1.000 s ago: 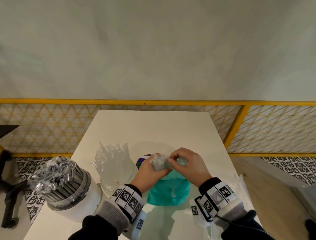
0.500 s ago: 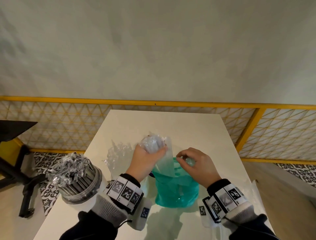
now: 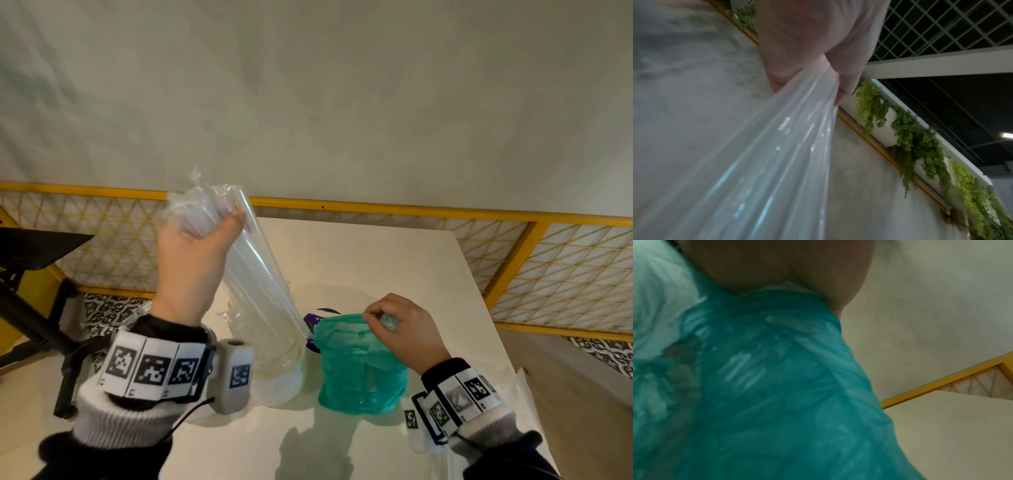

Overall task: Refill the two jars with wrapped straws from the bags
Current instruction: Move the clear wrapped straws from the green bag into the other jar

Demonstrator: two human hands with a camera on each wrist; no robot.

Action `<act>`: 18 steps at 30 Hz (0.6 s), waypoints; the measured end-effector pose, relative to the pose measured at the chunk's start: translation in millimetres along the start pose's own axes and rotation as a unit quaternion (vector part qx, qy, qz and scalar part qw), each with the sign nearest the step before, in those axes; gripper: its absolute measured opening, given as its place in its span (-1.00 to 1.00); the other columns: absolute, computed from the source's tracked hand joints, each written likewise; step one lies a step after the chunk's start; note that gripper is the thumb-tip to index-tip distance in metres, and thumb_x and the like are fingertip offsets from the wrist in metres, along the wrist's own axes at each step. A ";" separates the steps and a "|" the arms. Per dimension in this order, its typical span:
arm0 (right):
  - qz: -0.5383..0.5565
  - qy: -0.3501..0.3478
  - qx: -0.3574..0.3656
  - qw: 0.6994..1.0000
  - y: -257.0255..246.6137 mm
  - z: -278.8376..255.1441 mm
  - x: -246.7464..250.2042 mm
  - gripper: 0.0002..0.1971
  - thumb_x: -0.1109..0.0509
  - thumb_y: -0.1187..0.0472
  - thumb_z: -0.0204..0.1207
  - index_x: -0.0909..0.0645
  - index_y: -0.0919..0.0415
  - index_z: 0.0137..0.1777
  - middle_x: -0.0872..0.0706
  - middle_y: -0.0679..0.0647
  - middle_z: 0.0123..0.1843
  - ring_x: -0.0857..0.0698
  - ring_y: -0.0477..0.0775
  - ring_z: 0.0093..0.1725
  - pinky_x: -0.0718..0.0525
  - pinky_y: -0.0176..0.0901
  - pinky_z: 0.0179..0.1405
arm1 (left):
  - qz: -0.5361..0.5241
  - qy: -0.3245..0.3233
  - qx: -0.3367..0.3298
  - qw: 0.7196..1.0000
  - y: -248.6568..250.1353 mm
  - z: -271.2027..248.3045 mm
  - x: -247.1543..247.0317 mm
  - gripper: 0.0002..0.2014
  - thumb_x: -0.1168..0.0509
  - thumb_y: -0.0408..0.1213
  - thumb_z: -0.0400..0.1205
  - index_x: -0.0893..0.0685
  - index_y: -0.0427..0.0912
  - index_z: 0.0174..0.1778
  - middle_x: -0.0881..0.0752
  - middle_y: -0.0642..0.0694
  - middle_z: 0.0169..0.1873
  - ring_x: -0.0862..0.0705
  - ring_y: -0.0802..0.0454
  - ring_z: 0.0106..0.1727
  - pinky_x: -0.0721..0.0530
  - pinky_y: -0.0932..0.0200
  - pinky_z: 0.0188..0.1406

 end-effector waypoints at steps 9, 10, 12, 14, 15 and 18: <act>0.002 0.011 0.001 1.000 -1.0 -4.1 0.1 -0.79 -0.28 -0.06 0.42 -0.69 -0.02 -0.25 -0.68 -0.17 -0.28 -0.64 -0.19 -0.24 -0.59 -0.33 -0.19 | 0.041 0.138 0.008 0.990 -30.9 -16.3 1.1 -0.74 -0.44 -0.32 0.51 -0.64 -0.42 0.01 -0.70 -0.05 -0.26 -0.68 0.21 -0.33 -0.65 0.46 -0.33; 0.001 0.011 0.002 1.000 -1.6 -4.9 -0.2 -0.79 -0.28 -0.06 0.43 -0.69 -0.01 -0.25 -0.68 -0.17 -0.28 -0.64 -0.19 -0.24 -0.59 -0.34 -0.19 | 0.037 0.154 0.011 0.987 -32.8 -18.4 0.3 -0.73 -0.45 -0.32 0.51 -0.63 -0.39 0.04 -0.71 -0.07 -0.21 -0.69 0.19 -0.28 -0.65 0.47 -0.30; 0.000 0.010 0.002 1.000 -1.7 -5.7 -0.3 -0.79 -0.29 -0.06 0.43 -0.69 -0.01 -0.25 -0.67 -0.18 -0.28 -0.63 -0.20 -0.24 -0.59 -0.36 -0.19 | 0.026 0.181 0.018 0.983 -34.4 -22.2 -2.6 -0.71 -0.45 -0.32 0.50 -0.62 -0.30 0.10 -0.71 -0.01 -0.17 -0.69 0.28 -0.23 -0.65 0.52 -0.25; -0.003 0.009 0.002 1.000 -1.1 -6.2 -0.1 -0.80 -0.30 -0.05 0.44 -0.69 -0.01 -0.24 -0.67 -0.19 -0.28 -0.63 -0.21 -0.24 -0.58 -0.37 -0.19 | 0.019 0.185 0.021 0.982 -34.2 -25.8 -8.1 -0.69 -0.45 -0.35 0.51 -0.59 -0.26 0.15 -0.68 0.10 -0.17 -0.69 0.40 -0.25 -0.65 0.55 -0.23; -0.004 0.010 0.002 1.000 -1.0 -6.4 0.2 -0.80 -0.30 -0.05 0.44 -0.69 -0.01 -0.25 -0.67 -0.19 -0.28 -0.63 -0.21 -0.24 -0.58 -0.37 -0.19 | 0.017 0.182 0.022 0.983 -33.9 -28.2 -11.5 -0.68 -0.44 -0.36 0.52 -0.58 -0.24 0.17 -0.68 0.13 -0.17 -0.69 0.43 -0.26 -0.67 0.52 -0.21; -0.005 0.008 -0.003 1.000 -1.3 -7.4 0.9 -0.79 -0.29 -0.06 0.43 -0.69 0.00 -0.25 -0.67 -0.19 -0.28 -0.63 -0.19 -0.24 -0.59 -0.36 -0.19 | 0.025 0.158 0.027 0.987 -38.2 -35.8 -21.3 -0.67 -0.41 -0.33 0.55 -0.56 -0.18 0.21 -0.69 0.09 -0.12 -0.70 0.30 -0.14 -0.70 0.36 -0.10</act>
Point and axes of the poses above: each hand's wrist, its own z-axis towards the middle knuckle, its own x-axis out of the back of the hand, y = z × x, the point moved 1 cm from there along z, towards the middle knuckle
